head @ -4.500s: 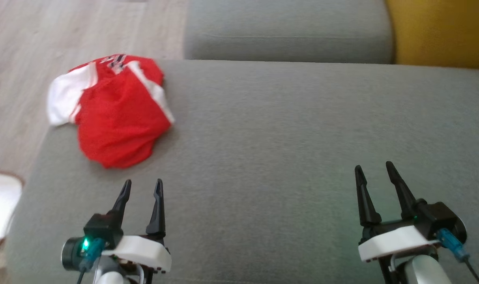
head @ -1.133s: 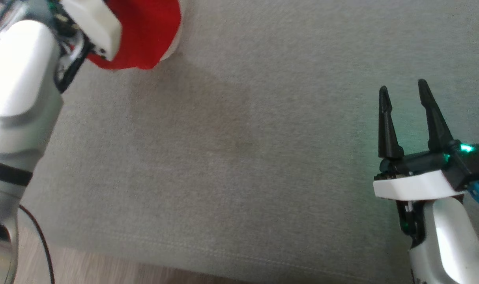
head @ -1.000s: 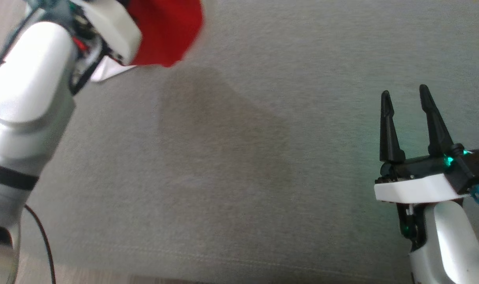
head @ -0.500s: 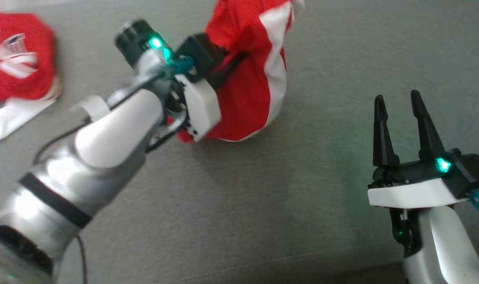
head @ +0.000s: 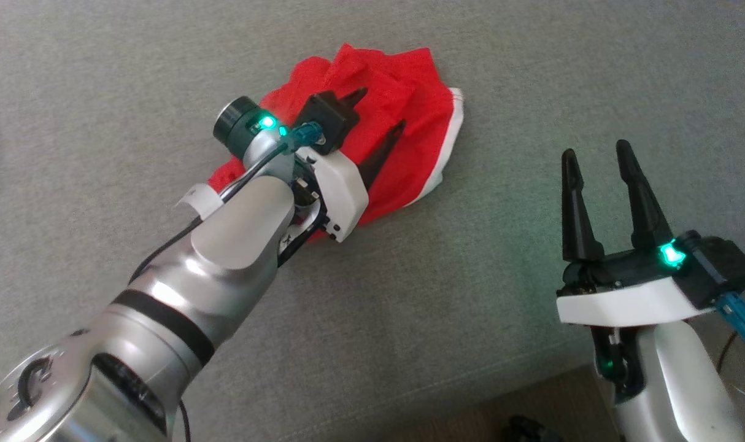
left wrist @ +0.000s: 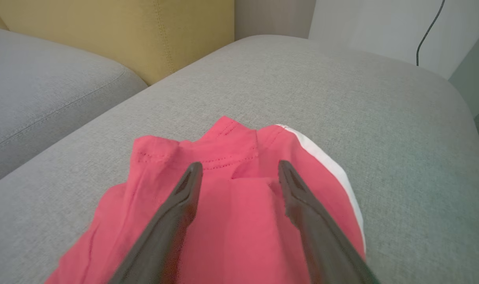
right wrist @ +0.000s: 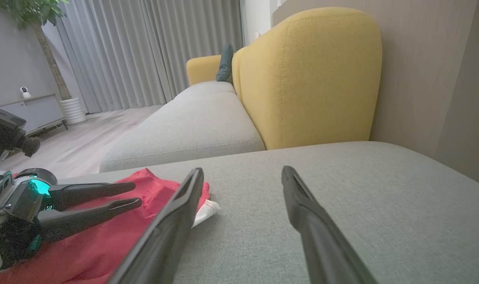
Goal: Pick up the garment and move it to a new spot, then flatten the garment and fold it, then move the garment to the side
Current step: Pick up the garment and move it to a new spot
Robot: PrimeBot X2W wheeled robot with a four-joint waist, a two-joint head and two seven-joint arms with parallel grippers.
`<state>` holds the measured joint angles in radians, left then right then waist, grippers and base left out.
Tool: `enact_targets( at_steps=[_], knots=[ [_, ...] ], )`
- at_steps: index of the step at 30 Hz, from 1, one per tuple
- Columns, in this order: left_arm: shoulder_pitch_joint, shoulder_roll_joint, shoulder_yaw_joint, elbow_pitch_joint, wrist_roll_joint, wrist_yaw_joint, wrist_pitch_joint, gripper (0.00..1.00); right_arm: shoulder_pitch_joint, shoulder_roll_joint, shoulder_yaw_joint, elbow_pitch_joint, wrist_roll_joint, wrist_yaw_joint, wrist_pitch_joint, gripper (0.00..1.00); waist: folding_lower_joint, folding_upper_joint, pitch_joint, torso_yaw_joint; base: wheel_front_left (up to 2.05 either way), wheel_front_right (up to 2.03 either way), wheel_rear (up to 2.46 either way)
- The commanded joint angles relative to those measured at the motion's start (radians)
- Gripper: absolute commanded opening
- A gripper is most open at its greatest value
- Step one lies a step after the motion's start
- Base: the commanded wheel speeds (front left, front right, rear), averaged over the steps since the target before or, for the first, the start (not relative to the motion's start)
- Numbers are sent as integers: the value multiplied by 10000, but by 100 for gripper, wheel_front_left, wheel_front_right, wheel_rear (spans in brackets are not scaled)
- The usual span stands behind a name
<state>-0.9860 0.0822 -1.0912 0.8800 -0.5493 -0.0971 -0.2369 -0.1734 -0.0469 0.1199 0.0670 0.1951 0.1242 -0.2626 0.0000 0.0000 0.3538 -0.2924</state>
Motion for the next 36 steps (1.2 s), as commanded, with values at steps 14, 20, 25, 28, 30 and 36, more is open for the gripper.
enact_targets(
  at_steps=[14,20,25,28,30,36],
  knots=[
    [1352,254,2093,-2189,243,1034,-246,100,198,-33,-557,-43,-373,65,8,100,0,0,-1493,1647,0,0,0],
    [3309,685,3434,-3809,616,1798,-247,100,553,-33,-890,76,-383,65,8,100,0,0,-2262,2262,0,0,0],
    [4635,874,4293,-4723,913,2236,-247,100,812,-33,-1069,152,-446,65,8,100,0,0,-2657,2599,0,0,0],
    [5551,965,4844,-5281,1126,2479,-248,100,996,-33,-1101,195,-431,65,8,100,0,0,-2877,2784,0,0,0],
    [6123,989,5194,-5643,1253,2615,-248,100,1103,-33,-1116,242,-430,65,8,100,0,0,-2984,2883,0,0,0],
    [7594,870,6199,-6621,1615,2889,-248,100,1425,-33,-1143,415,-380,65,8,100,0,0,-3156,3067,0,0,0]
  ],
)
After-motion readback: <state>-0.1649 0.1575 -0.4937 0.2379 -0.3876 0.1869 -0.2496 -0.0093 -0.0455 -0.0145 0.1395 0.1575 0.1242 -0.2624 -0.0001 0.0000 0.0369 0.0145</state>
